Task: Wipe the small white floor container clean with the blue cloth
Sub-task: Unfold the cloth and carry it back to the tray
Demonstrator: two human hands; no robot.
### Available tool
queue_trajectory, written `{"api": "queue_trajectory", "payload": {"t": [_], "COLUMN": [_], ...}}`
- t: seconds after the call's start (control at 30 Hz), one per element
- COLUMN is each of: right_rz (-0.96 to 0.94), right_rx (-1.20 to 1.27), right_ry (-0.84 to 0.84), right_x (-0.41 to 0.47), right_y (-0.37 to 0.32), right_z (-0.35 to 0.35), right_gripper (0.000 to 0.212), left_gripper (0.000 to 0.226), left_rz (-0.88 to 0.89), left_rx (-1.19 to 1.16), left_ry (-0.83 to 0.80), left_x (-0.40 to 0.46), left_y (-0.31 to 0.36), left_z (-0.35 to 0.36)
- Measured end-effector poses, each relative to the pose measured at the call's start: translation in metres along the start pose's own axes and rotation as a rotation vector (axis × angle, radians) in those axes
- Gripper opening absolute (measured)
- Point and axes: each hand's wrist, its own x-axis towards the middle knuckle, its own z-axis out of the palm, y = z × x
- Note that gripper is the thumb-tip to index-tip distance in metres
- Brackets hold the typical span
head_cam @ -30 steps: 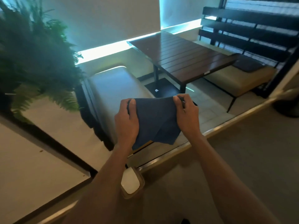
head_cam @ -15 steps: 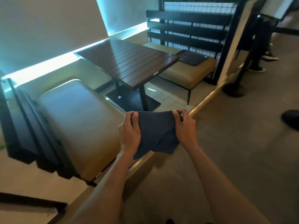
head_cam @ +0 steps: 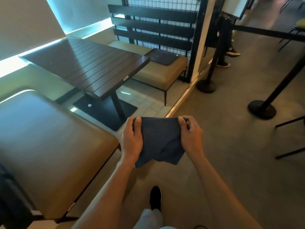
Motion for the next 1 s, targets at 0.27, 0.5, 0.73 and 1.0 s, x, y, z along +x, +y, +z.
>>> {"api": "queue_trajectory", "payload": {"t": [0.27,0.5,0.73,1.0], "right_rz": [0.036,0.15,0.202,0.234], "right_rx": [-0.032,0.04,0.077,0.106], "right_ry": [0.07,0.16,0.228,0.247], "right_x": [0.093,0.162,0.219,0.323], "right_y": [0.0,0.01,0.025,0.058], "right_z": [0.024,0.038,0.028,0.005], "right_gripper": [0.013,0.015,0.023,0.024], "left_gripper": [0.018,0.014,0.018,0.019], "left_rz": [-0.048,-0.039,-0.021,-0.051], "left_rx": [-0.074,-0.113,-0.106,-0.109], "left_ry": [-0.122,-0.184,-0.24,-0.237], "left_x": [0.095,0.161,0.211,0.279], "left_y": [-0.003,-0.003,0.003,0.019], "left_z": [0.045,0.085,0.135,0.225]}}
